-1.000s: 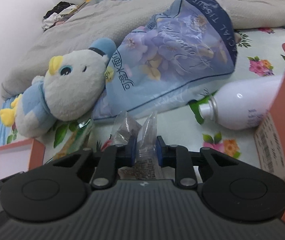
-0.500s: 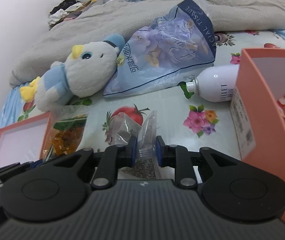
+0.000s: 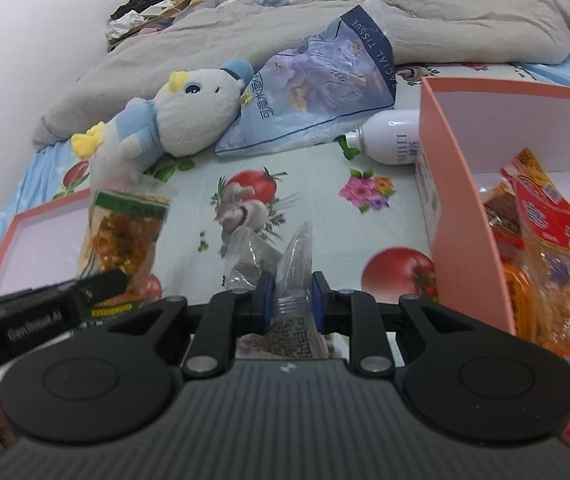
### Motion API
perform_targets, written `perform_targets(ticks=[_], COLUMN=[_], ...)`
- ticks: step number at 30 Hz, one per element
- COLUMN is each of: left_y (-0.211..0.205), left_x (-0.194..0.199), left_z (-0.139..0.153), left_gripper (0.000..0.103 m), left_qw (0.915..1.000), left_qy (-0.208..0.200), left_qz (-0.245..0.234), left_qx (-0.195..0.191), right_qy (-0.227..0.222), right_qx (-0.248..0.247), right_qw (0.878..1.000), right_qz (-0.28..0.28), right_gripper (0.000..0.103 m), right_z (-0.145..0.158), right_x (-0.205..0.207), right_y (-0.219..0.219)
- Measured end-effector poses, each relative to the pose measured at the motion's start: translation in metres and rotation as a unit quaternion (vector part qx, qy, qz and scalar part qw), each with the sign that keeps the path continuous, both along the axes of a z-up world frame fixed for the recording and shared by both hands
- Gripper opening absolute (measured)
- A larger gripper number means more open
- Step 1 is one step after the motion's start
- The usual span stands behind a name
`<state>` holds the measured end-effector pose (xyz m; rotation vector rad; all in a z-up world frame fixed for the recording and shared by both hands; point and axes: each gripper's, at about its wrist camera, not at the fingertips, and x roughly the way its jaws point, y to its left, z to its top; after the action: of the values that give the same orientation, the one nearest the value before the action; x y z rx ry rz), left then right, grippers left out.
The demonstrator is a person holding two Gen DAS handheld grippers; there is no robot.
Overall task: Organize snacks
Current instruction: 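Lift both held packets and carry them over the box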
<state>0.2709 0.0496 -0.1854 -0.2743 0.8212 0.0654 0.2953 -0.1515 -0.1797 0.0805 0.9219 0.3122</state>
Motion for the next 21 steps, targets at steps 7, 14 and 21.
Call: perform_targets(ticks=[7, 14, 21], left_y=[-0.012, -0.027, -0.034], left_x=[-0.023, -0.04, -0.043], left_z=[0.005, 0.006, 0.017], left_gripper=[0.013, 0.013, 0.013], left_qw=[0.9999, 0.9997, 0.9994], left_qy=[0.005, 0.012, 0.022], left_qz=[-0.005, -0.011, -0.015], left_qx=[-0.014, -0.02, -0.02], right_qy=[0.004, 0.004, 0.002], right_qx=[-0.004, -0.006, -0.005], right_qw=[1.0, 1.0, 1.0], right_qz=[0.0, 0.003, -0.005], right_gripper=[0.023, 0.023, 0.023], right_z=[0.003, 0.007, 0.017], right_x=[-0.029, -0.05, -0.052], right_y=[-0.011, -0.02, -0.028])
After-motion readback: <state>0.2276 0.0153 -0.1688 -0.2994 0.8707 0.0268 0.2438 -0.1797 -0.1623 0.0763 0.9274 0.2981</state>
